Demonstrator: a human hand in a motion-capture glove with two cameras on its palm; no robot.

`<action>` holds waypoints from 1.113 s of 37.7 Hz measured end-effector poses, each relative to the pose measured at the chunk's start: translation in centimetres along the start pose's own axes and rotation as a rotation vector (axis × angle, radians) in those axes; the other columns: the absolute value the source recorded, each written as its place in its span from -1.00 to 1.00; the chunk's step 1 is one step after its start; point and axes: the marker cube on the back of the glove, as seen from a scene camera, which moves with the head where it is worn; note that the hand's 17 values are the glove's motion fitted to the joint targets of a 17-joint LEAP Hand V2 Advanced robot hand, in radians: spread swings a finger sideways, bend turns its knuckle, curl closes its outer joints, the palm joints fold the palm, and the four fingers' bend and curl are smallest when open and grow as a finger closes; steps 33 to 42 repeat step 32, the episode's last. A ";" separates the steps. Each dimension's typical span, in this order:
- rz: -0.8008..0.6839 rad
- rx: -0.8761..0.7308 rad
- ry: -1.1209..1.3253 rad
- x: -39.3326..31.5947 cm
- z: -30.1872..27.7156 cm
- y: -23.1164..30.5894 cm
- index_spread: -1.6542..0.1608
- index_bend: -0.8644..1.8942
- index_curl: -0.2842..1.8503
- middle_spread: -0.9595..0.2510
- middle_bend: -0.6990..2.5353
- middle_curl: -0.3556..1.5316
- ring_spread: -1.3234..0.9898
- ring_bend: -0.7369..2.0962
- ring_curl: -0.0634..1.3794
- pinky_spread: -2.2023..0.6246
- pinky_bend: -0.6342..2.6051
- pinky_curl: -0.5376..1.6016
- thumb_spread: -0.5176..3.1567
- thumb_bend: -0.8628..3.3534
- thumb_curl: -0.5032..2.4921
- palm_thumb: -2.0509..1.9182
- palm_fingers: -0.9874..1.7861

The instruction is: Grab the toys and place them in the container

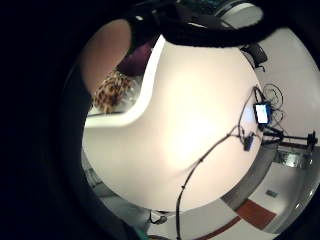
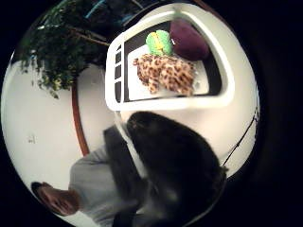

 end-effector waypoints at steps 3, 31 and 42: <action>0.022 0.079 -0.129 2.3 -1.2 5.8 0.46 -0.22 -0.41 0.39 -0.50 -0.37 0.07 -0.37 -0.61 0.57 -0.07 -0.21 -0.04 -0.65 -0.43 -0.07 -0.43; 0.215 0.064 -0.077 -4.0 12.0 35.9 0.44 -0.21 -0.36 0.38 -0.48 -0.37 0.07 -0.36 -0.63 0.60 -0.16 -0.22 0.00 -0.63 -0.60 -0.04 -0.36; 0.218 0.064 -0.074 -4.0 12.1 36.0 0.44 -0.21 -0.36 0.38 -0.48 -0.37 0.07 -0.36 -0.63 0.60 -0.17 -0.22 0.00 -0.63 -0.60 -0.04 -0.36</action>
